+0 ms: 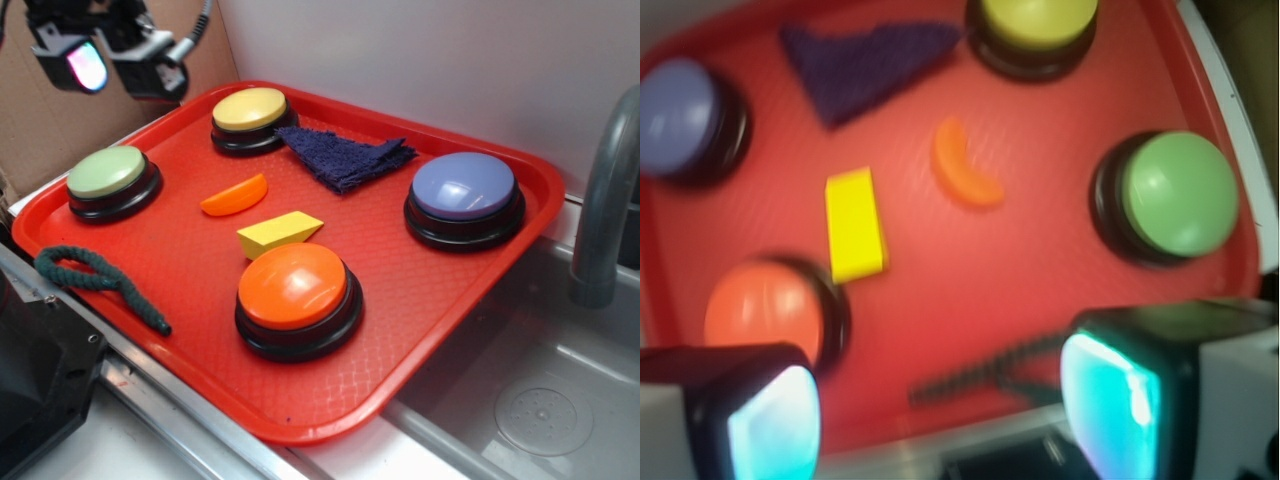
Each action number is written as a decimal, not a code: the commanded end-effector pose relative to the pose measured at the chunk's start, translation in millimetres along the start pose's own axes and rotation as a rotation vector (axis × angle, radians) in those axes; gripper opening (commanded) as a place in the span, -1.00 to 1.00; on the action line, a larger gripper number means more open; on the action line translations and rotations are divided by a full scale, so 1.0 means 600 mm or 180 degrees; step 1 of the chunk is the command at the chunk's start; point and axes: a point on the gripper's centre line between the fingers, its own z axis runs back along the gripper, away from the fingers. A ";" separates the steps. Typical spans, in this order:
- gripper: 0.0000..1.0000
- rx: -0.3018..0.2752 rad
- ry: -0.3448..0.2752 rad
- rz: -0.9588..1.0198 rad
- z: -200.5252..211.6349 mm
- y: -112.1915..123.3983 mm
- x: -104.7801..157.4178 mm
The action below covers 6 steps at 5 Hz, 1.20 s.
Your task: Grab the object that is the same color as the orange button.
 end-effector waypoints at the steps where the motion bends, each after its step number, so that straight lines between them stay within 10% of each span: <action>1: 1.00 0.0315 -0.0269 0.0366 -0.110 0.027 0.077; 5: 1.00 0.0059 -0.0094 0.0434 -0.202 0.025 0.107; 6: -1.00 0.0010 -0.0093 0.0351 -0.204 0.024 0.103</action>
